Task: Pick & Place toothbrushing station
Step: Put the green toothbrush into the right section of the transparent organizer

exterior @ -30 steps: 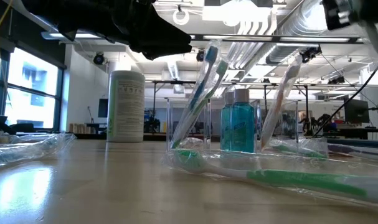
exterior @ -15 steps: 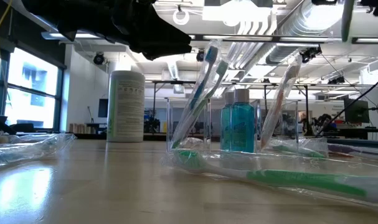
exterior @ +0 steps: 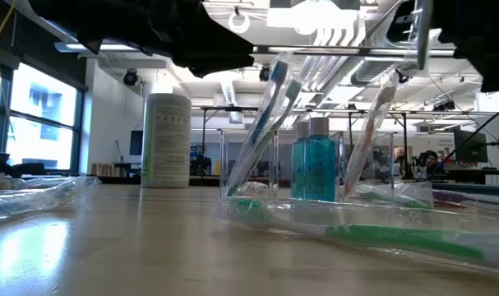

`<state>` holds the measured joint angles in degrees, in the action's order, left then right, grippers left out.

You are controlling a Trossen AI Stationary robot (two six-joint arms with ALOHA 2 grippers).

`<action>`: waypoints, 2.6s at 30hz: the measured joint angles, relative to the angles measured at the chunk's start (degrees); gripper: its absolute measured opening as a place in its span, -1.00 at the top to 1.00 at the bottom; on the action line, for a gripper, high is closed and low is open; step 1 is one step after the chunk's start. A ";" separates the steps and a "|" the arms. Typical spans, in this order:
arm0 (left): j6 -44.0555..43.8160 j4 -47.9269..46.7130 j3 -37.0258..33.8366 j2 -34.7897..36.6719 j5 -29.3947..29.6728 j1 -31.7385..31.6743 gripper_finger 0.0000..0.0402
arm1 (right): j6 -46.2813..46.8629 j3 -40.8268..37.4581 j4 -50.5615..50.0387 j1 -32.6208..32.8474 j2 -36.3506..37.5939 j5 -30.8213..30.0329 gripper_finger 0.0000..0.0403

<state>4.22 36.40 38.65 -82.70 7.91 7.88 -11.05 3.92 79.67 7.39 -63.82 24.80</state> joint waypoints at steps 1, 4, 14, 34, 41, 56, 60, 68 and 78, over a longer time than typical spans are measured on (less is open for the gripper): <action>0.00 0.00 0.00 0.00 0.01 0.00 -0.13 | 0.52 0.00 2.08 -0.62 -1.91 0.08 0.92; 0.01 0.00 0.00 0.00 0.01 0.00 -0.13 | 1.39 0.02 5.48 -2.31 -7.55 1.21 0.92; 0.01 -0.17 0.00 0.00 0.01 0.00 -0.13 | 2.30 7.17 7.05 -5.14 -18.19 8.47 0.92; -0.01 -0.48 0.00 0.00 0.00 0.00 -0.13 | 7.83 11.67 7.58 -8.71 -31.65 10.09 0.92; -0.02 -0.40 0.00 0.00 0.00 0.00 -0.13 | 10.69 11.65 7.32 -8.67 -31.91 7.29 0.92; 7.98 13.90 0.26 0.02 -5.71 0.00 -0.13 | 12.78 11.43 7.27 -7.04 -31.90 2.10 0.92; 7.96 13.57 2.15 -0.94 -5.71 0.00 -0.13 | 12.50 11.41 7.27 -7.01 -31.90 0.74 0.92; 8.61 12.96 9.63 -9.45 -5.87 -0.02 -0.13 | 12.36 11.39 7.26 -7.02 -31.88 -0.82 0.88; 10.19 7.88 18.55 -15.86 -5.85 -0.04 -0.13 | 12.58 11.39 7.27 -7.01 -31.85 0.64 0.88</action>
<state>14.41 44.29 57.21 -98.56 2.07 7.84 1.53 15.31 86.95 0.38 -95.68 25.44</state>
